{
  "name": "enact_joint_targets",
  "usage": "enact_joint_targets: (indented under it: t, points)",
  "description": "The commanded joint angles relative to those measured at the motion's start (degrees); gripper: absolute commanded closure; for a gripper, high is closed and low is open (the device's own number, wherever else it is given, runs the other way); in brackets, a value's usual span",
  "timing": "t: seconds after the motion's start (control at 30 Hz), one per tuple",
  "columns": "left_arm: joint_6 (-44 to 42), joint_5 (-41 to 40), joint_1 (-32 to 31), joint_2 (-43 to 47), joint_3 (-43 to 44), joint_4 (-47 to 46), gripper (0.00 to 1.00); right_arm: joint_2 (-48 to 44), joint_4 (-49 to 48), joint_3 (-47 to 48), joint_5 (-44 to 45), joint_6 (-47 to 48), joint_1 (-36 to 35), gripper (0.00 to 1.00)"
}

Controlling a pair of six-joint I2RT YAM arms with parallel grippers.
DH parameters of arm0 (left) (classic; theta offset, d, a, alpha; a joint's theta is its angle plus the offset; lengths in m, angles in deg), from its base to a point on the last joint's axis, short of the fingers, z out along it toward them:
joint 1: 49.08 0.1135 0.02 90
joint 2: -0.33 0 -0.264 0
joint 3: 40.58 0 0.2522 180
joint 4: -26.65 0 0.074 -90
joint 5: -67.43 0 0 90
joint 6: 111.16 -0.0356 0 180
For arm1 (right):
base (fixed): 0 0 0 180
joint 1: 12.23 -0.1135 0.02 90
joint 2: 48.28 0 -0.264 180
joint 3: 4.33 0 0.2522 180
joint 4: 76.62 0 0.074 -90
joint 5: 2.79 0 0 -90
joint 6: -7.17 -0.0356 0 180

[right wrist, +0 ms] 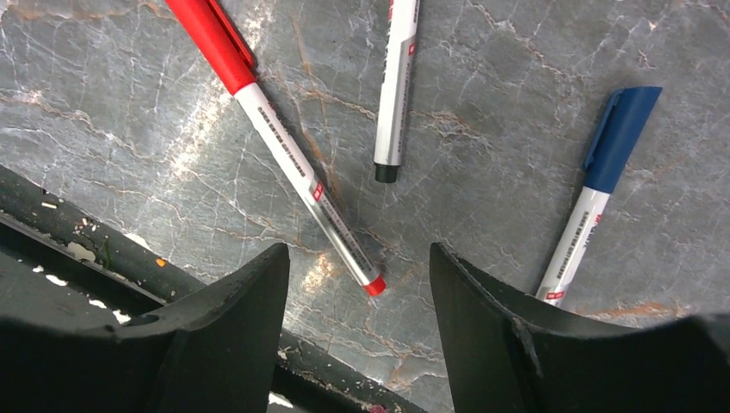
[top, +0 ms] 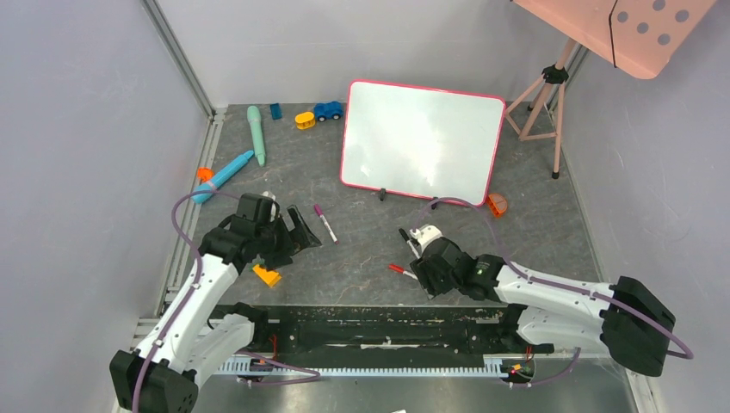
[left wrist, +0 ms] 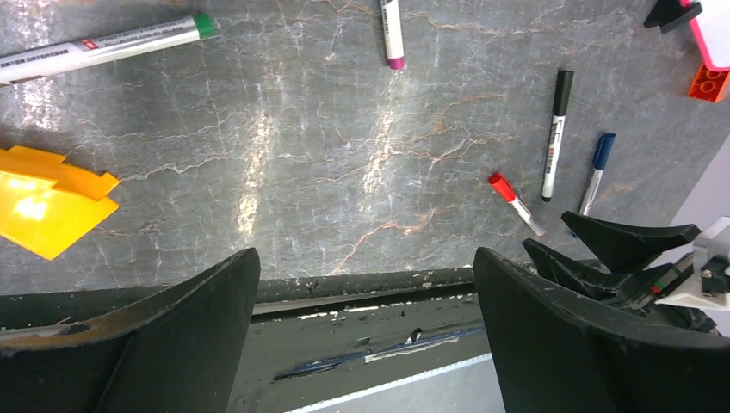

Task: Write a sentence on the whiteboard
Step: Pick up the whiteboard marker from the center of the board.

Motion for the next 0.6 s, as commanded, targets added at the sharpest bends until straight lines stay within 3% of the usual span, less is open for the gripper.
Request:
enact_joint_targets:
  t: [0.0, 0.27, 0.4, 0.57]
  points:
    - [-0.2, 2.0, -0.1, -1.6, 4.5, -0.3, 0.00, 1.8, -4.1, -0.8, 1.1, -1.0, -0.3, 0.38]
    - [1.6, 2.4, -0.1, -1.5, 4.9, 0.6, 0.00, 4.4, -3.7, -2.4, -0.7, -1.0, -0.7, 0.62]
    - [1.7, 4.8, 0.0, -1.8, 4.8, 0.5, 0.00, 3.8, -1.9, -1.0, -0.5, -0.7, -0.9, 1.00]
    - [-0.9, 11.5, -0.1, -3.5, 6.6, 0.2, 0.00, -0.3, -1.8, 3.5, -6.4, 1.3, -0.9, 1.00]
